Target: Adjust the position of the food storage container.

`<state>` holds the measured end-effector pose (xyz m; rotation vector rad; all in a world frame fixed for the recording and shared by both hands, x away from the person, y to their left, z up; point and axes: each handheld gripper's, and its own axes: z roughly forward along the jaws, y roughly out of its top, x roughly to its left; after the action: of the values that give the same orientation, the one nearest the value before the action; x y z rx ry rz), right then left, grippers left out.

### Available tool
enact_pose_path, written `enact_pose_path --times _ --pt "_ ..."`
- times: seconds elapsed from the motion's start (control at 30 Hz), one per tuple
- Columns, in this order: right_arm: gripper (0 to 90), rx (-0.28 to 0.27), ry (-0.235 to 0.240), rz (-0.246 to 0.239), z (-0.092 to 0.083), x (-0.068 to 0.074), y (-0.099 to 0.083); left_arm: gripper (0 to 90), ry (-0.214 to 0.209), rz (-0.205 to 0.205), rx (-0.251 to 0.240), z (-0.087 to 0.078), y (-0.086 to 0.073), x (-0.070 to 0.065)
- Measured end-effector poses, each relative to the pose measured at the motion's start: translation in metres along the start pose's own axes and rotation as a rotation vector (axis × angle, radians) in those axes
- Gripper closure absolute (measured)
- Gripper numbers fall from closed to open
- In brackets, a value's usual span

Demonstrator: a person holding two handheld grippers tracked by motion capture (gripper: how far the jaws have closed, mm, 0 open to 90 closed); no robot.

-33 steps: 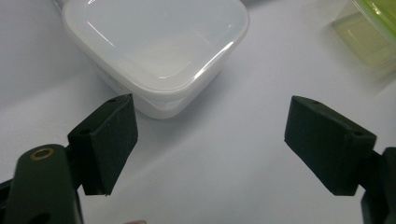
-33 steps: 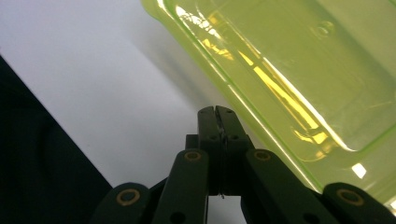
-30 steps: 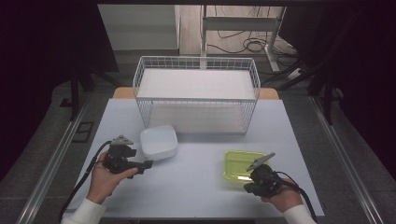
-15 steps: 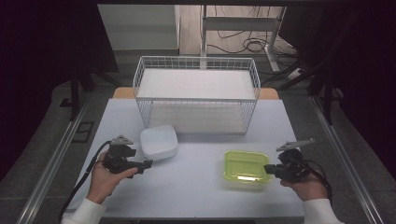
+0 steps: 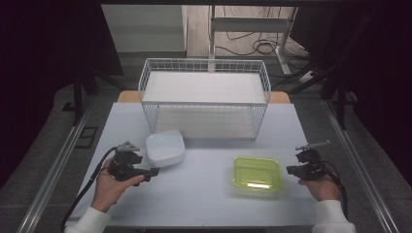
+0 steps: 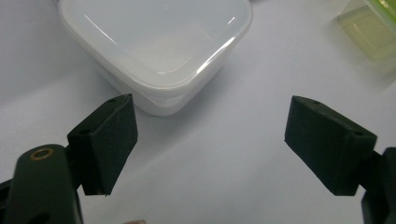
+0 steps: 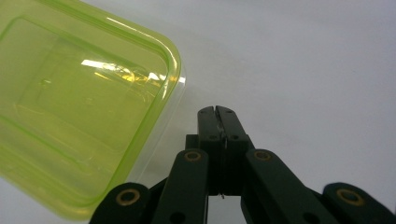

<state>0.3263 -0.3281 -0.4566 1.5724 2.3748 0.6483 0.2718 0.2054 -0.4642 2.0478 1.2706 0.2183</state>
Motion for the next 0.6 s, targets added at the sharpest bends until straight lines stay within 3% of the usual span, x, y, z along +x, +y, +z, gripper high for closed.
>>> enact_pose_path --times 0.27,0.4,0.6 --pt "89.0 0.030 0.005 -0.044 0.011 0.015 0.004 17.0 -0.004 0.000 -0.002 -0.001 0.000 0.000" --pt "89.0 0.034 0.032 -0.057 0.015 0.023 0.004 16.8 -0.012 0.002 0.002 0.001 0.000 -0.001" --pt "89.0 0.039 0.085 -0.103 0.022 0.045 0.007 16.8 -0.016 -0.006 -0.001 0.001 0.000 -0.001"
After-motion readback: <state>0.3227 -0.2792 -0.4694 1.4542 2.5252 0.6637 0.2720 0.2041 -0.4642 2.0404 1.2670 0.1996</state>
